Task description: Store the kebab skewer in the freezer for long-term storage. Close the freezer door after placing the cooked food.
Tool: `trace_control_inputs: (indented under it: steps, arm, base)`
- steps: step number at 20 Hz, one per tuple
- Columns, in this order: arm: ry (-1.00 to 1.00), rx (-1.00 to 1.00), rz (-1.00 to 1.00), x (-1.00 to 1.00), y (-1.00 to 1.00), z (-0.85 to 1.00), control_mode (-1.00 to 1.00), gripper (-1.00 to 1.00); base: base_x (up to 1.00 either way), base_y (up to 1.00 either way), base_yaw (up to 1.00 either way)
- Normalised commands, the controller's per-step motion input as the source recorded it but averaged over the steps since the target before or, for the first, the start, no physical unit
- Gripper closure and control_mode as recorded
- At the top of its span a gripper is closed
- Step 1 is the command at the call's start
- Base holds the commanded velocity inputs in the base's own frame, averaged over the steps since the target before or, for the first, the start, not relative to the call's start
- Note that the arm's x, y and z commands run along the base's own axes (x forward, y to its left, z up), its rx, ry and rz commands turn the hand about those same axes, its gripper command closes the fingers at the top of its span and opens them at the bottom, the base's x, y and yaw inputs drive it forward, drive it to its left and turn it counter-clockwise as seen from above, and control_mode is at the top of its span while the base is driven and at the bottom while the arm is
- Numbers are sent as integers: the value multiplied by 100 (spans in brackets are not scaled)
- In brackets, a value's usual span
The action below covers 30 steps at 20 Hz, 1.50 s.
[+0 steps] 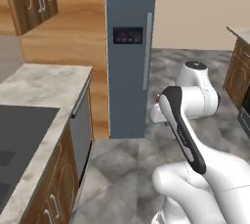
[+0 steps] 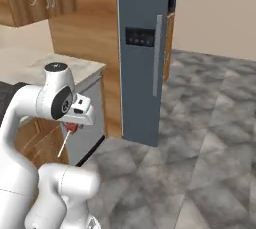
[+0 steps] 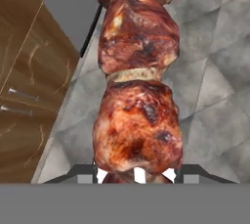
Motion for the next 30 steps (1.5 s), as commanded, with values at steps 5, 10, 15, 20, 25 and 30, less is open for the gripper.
trace_control_inputs:
  steps: [5, 10, 15, 20, 25, 30]
  arm:
    - [0, 0, 0, 0, 0, 0, 100, 100]
    - [0, 0, 0, 0, 0, 0, 100, 100]
    - [0, 0, 0, 0, 0, 0, 100, 100]
    - [0, 0, 0, 0, 0, 0, 100, 100]
    - [0, 0, 0, 0, 0, 0, 100, 100]
    - [0, 0, 0, 0, 0, 0, 100, 100]
  base:
    - [6, -48, -76]
    - [37, -49, -57]
    - [65, -38, -15]
    - [79, -32, 0]
    - [87, -28, 0]
    - [100, -19, 4]
